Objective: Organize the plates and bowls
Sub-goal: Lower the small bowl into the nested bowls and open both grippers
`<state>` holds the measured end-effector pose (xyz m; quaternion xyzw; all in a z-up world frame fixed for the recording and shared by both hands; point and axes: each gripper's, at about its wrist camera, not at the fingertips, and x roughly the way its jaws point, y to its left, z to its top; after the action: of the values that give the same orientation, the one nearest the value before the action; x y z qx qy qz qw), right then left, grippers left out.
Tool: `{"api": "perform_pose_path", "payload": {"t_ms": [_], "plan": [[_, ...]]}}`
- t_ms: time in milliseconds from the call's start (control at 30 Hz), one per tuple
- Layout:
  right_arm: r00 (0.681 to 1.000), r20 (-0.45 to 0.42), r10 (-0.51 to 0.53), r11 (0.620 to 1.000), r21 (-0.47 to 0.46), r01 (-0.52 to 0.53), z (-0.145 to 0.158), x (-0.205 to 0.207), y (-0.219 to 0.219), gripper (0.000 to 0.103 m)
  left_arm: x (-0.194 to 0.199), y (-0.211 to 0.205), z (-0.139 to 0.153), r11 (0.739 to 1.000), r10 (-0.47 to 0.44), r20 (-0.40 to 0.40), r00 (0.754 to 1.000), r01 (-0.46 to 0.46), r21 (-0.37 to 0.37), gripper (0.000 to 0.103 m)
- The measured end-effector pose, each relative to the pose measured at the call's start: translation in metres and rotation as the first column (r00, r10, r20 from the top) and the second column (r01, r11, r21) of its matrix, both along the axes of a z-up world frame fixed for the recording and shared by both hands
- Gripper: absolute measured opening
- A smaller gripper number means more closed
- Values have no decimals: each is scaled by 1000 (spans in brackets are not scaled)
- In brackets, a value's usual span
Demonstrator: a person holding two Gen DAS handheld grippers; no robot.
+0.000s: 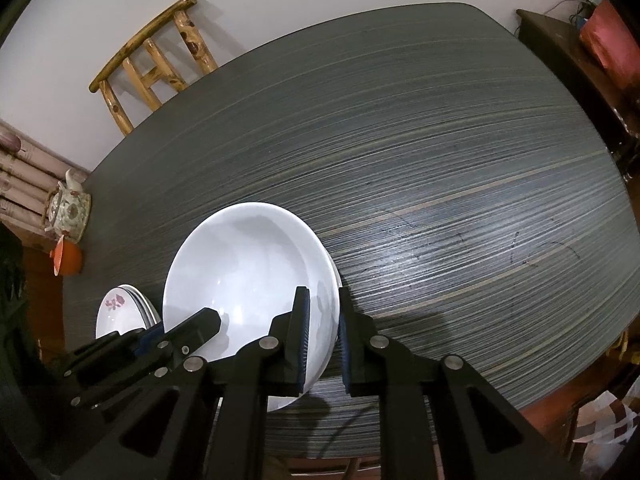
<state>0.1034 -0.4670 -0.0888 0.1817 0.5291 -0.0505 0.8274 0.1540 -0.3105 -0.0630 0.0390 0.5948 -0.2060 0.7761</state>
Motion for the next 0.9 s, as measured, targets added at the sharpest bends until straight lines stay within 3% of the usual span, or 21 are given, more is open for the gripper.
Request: {"api": "perform_pose_path", "payload": {"t_ms": [267, 633, 900], "plan": [[1000, 8, 3, 1000, 0, -3, 1, -3, -1, 16, -1, -3, 9, 999, -16, 51, 999, 15, 34, 35], [1000, 1, -1, 1000, 16, 1, 0, -5, 0, 16, 1, 17, 12, 999, 24, 47, 999, -23, -23, 35], [1000, 14, 5, 1000, 9, -5, 8, -11, 3, 24, -5, 34, 16, 999, 42, 88, 995, -40, -30, 35]]}}
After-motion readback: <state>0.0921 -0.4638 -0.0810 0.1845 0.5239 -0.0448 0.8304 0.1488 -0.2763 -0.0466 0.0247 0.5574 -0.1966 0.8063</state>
